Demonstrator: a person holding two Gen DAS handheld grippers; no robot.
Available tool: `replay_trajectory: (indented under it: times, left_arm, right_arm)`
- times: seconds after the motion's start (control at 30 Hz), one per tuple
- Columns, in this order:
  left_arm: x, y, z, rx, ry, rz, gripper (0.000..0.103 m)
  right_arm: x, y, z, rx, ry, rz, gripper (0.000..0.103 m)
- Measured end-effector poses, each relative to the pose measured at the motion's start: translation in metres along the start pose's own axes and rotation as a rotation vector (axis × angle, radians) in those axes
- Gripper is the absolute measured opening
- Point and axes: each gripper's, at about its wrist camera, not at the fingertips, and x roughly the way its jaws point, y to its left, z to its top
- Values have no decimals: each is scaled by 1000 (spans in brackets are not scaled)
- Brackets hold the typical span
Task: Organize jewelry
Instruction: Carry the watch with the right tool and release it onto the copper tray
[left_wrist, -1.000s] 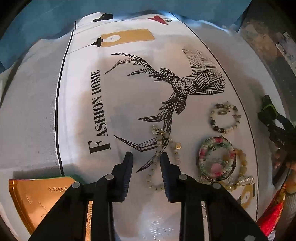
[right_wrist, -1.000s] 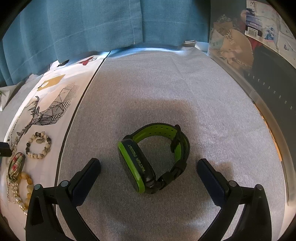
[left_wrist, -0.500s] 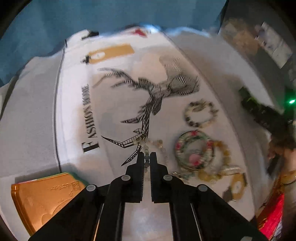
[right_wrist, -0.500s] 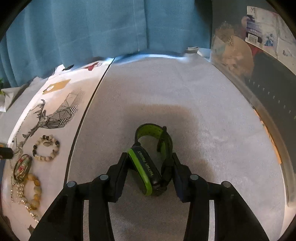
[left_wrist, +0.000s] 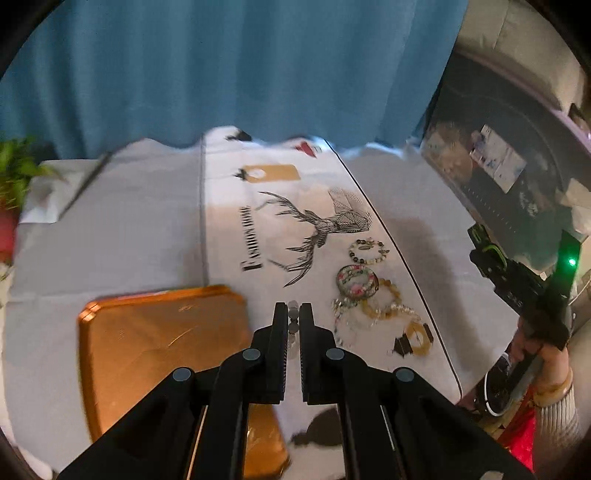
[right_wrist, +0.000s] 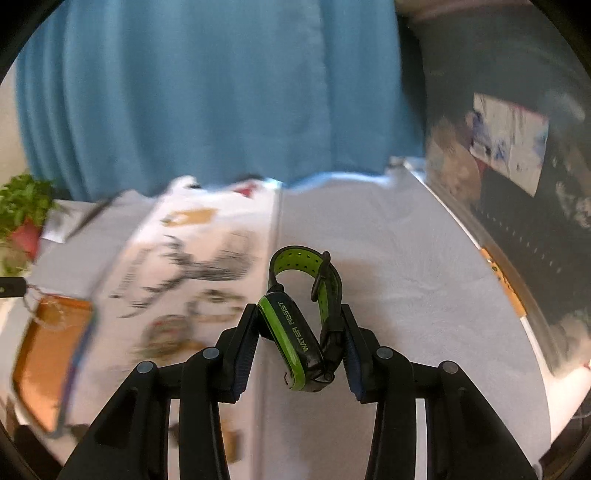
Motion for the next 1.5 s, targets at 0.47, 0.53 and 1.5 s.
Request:
replay_trajectory:
  times: [0.47, 0.53, 1.5]
  left_arm:
    - [-92, 56, -113, -128, -63, 23, 4]
    - [-102, 64, -125, -151, -79, 24, 4]
    - [-79, 129, -107, -177, -122, 137, 4]
  right_arm:
    - [-132, 155, -76, -61, -21, 209, 43]
    - [-140, 172, -91, -86, 2, 223, 43]
    - [-94, 300, -107, -294, 84, 348, 43]
